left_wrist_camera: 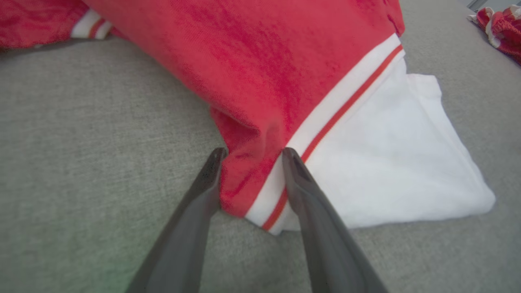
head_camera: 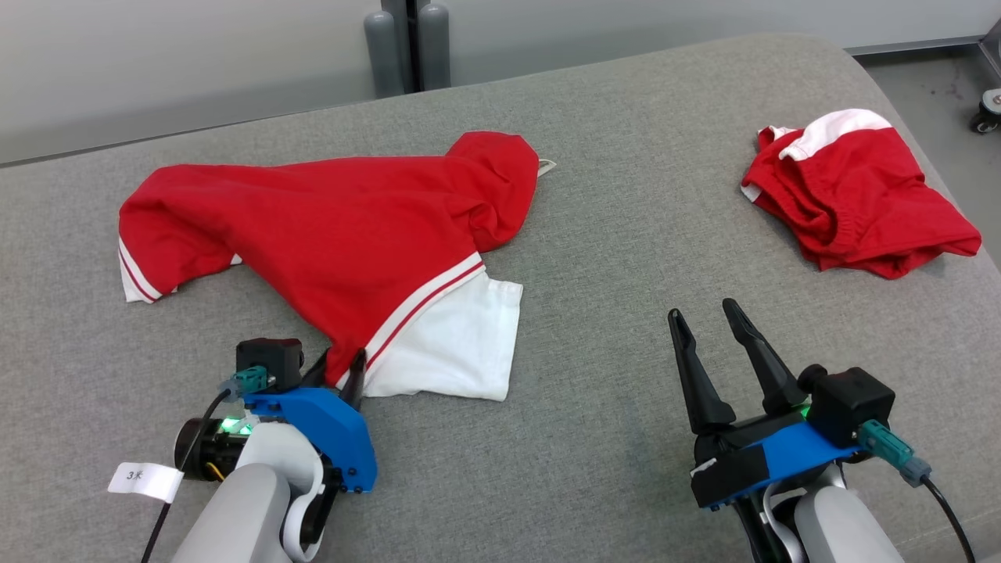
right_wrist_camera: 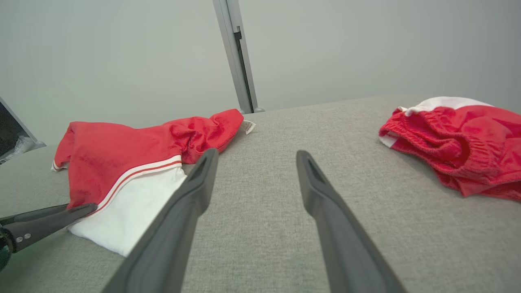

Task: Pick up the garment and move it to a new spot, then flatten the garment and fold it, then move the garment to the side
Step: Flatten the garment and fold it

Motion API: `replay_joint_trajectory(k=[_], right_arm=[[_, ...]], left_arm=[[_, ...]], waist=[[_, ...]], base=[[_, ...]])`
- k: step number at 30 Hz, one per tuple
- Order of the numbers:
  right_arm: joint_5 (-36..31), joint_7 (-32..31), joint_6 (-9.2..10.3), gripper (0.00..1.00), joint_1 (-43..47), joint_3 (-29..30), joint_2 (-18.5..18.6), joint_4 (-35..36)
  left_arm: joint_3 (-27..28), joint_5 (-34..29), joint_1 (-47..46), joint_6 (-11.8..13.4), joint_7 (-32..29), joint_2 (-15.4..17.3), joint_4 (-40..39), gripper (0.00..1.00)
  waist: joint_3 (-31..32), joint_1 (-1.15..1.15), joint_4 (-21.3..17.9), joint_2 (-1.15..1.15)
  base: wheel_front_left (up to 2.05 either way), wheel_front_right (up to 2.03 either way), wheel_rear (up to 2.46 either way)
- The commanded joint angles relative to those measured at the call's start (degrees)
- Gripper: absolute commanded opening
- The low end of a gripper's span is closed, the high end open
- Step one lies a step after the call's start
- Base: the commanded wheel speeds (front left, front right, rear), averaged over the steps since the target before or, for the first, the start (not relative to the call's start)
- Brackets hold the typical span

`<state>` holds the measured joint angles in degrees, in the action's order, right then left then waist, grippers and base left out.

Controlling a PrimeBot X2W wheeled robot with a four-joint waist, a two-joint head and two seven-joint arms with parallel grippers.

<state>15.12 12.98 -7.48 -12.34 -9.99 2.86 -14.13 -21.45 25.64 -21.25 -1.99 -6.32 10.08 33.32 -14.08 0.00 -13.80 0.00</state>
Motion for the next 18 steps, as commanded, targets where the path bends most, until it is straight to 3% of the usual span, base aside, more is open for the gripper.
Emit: replay_joint_trajectory(k=[1,5,10,18], right_arm=[[0.0,0.4,-0.03,1.00,0.7,0.4,0.1,-0.3],[-0.4,0.7,-0.03,1.00,1.1,1.2,0.1,-0.6],[-1.2,0.4,-0.03,1.00,2.3,2.5,0.1,-0.3],[-1.9,-0.6,-0.03,1.00,2.5,3.0,0.1,1.0]], left_arm=[[-0.2,0.7,1.4,-0.3,-0.9,0.0,0.5,0.00],[1.6,2.6,3.9,-0.2,-0.3,1.3,-4.1,0.00],[2.6,4.3,10.1,0.0,-0.6,3.4,-17.5,0.00],[2.5,9.7,20.0,1.7,-8.2,4.6,-39.8,0.00]], waist=[[0.2,0.00,-0.1,0.00],[1.0,0.00,0.4,0.00],[2.1,0.00,2.9,0.00],[2.9,0.00,7.2,0.00]], base=[[0.00,0.00,0.00],[0.00,0.00,0.00],[0.00,0.00,0.00],[0.00,0.00,0.00]])
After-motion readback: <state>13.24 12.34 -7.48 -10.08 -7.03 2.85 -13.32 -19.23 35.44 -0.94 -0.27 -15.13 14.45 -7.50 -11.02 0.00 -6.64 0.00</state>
